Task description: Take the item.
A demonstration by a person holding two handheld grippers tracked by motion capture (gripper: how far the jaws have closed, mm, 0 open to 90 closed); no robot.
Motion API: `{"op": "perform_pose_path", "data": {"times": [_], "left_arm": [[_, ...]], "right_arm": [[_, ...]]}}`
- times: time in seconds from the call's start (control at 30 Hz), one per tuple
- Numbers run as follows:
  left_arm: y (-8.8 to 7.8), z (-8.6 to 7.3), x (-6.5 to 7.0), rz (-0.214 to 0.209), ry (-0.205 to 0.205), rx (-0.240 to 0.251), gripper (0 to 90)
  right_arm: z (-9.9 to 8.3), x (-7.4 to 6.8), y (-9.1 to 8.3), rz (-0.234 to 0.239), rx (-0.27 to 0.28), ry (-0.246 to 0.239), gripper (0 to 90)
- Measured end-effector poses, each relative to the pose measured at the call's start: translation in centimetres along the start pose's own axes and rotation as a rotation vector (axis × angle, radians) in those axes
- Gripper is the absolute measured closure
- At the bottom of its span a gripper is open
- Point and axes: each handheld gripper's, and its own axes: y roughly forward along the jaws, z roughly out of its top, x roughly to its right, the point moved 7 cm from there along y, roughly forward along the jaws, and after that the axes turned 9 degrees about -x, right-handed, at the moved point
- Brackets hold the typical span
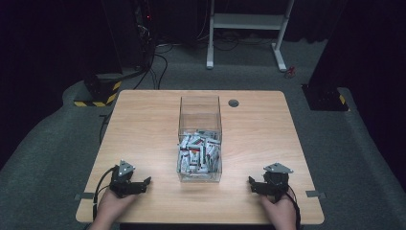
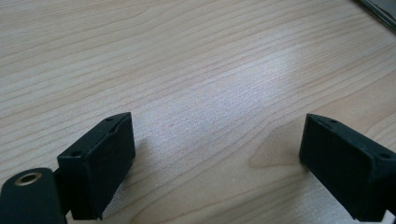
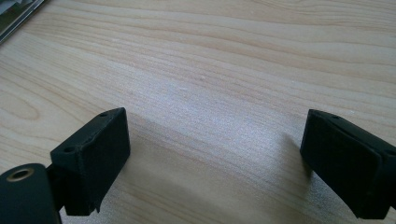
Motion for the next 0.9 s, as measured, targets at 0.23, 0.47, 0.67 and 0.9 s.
{"op": "perform_pose_path", "data": {"times": [0.23, 0.47, 0.67, 0.9], "left_arm": [[-0.01, -0.01, -0.01, 0.001, 0.000, 0.000, 10.7], [-0.03, -0.01, -0.01, 0.003, -0.003, -0.002, 10.8], [-0.11, 0.03, -0.01, -0.009, 0.006, -0.015, 11.5], [-0.50, 0.59, 0.45, -0.031, 0.020, -0.006, 13.2]], "right_arm": [[0.00, 0.00, 0.00, 0.000, 0.000, 0.000, 8.0], [0.00, 0.00, 0.00, 0.000, 0.000, 0.000, 8.0], [0.00, 0.00, 0.00, 0.000, 0.000, 0.000, 8.0], [0.00, 0.00, 0.00, 0.000, 0.000, 0.000, 8.1]]}}
